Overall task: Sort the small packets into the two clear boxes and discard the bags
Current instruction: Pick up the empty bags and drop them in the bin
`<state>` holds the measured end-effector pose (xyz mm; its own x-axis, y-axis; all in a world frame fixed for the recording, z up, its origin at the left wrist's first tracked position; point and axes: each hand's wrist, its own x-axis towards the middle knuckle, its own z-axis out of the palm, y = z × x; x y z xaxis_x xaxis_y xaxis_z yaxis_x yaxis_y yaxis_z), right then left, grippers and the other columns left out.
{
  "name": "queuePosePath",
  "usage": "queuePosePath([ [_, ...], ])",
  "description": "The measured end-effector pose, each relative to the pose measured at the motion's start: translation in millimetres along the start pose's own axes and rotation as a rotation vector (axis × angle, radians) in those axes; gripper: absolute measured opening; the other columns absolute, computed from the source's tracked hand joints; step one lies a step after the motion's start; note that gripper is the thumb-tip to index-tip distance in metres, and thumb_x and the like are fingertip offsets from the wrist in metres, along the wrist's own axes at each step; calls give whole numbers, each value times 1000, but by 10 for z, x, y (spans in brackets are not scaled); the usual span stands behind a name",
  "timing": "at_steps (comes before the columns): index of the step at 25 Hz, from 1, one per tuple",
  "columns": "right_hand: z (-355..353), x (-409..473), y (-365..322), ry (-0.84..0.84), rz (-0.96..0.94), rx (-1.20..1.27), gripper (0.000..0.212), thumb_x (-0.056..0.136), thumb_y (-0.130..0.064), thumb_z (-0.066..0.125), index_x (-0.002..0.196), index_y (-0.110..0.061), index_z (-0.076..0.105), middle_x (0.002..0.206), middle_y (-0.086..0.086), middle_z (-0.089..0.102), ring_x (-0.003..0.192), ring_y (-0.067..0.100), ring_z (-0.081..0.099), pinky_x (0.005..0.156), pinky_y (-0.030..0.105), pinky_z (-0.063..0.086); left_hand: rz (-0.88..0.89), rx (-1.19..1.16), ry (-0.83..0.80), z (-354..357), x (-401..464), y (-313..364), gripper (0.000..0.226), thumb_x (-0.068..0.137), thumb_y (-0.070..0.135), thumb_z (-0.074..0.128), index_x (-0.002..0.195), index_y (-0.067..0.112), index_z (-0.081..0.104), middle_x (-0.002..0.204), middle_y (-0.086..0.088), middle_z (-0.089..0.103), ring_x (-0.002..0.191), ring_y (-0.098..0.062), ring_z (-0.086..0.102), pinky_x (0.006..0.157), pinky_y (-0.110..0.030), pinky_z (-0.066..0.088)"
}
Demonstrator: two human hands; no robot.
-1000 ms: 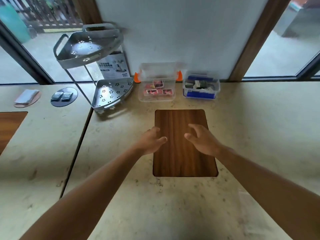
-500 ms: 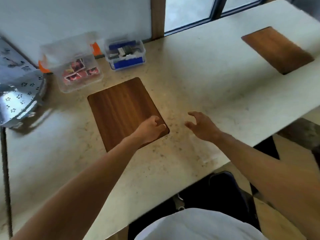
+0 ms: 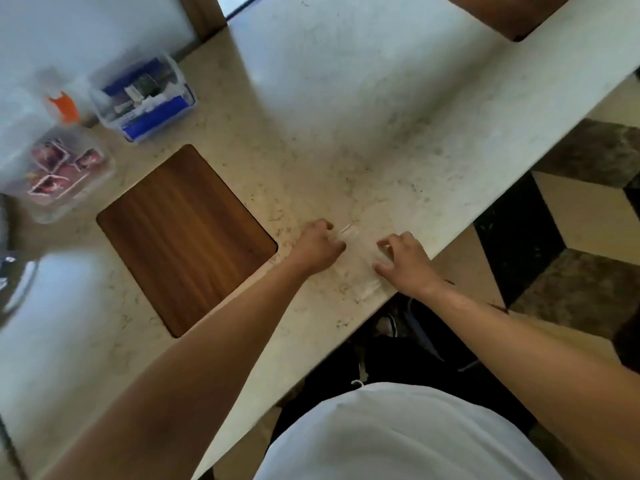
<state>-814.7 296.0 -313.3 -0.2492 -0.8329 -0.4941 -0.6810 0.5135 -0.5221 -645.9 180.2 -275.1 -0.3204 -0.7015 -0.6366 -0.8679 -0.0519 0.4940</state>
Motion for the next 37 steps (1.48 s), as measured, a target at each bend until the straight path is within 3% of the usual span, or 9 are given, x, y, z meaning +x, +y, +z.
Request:
queuePosePath([
  [3,-11,0,90,49,-30,-25,51,83,-39,72,127,-18,58,121,7,52,113,26,54,101,40,48,-75,-99,-7,89,110,63,54,89,28,69,137,12,50,129,-14,61,107,-30,64,93,-41,57],
  [7,-69,-63,260,101,-47,-95,51,82,-39,74,125,-19,55,121,6,51,114,26,49,101,37,45,-204,-344,-85,224,156,185,38,89,15,72,125,5,61,102,-12,64,75,-22,63,67,-37,60],
  [12,-53,-213,446,250,94,10,62,75,-39,79,126,-17,50,124,6,43,116,26,44,102,34,44,-143,-509,-196,353,106,192,22,87,-2,71,109,-5,70,88,-20,67,65,-23,63,57,-28,58],
  [14,-32,-350,533,324,278,215,64,78,-32,79,131,-17,45,128,6,42,116,22,49,99,33,48,-94,-494,-253,462,56,270,8,86,-4,70,95,-4,71,84,-21,66,63,-23,61,58,-29,58],
  [19,45,-749,746,283,756,1215,50,94,-18,68,138,-9,48,110,11,67,69,16,68,67,33,56,47,-387,-363,753,38,562,6,86,-6,69,81,-5,69,78,-22,65,64,-27,62,57,-29,60],
  [23,178,-1068,1182,380,800,1303,30,91,-3,67,122,-3,64,82,12,68,68,20,64,68,36,55,170,-153,-405,1119,-47,947,23,89,6,60,90,-14,72,72,-21,67,67,-26,64,70,-38,62],
  [25,216,-1209,1397,402,837,1342,19,91,-2,68,110,-2,68,84,17,68,71,22,65,75,39,57,219,-70,-428,1336,-137,1127,24,89,10,62,93,-11,73,81,-28,72,67,-24,65,71,-42,63],
  [28,262,-1388,1772,411,900,1388,7,92,-3,67,98,-7,68,85,16,68,71,21,66,68,33,58,271,62,-449,1766,-199,1305,22,87,15,72,99,-4,73,93,-27,75,70,-27,68,70,-46,62],
  [37,756,-1302,3199,323,934,1431,19,92,-7,67,111,-3,68,92,14,70,79,23,70,68,32,58,-43,91,-492,3427,289,1243,13,89,8,72,99,0,67,83,-18,65,73,-30,66,76,-50,61],
])
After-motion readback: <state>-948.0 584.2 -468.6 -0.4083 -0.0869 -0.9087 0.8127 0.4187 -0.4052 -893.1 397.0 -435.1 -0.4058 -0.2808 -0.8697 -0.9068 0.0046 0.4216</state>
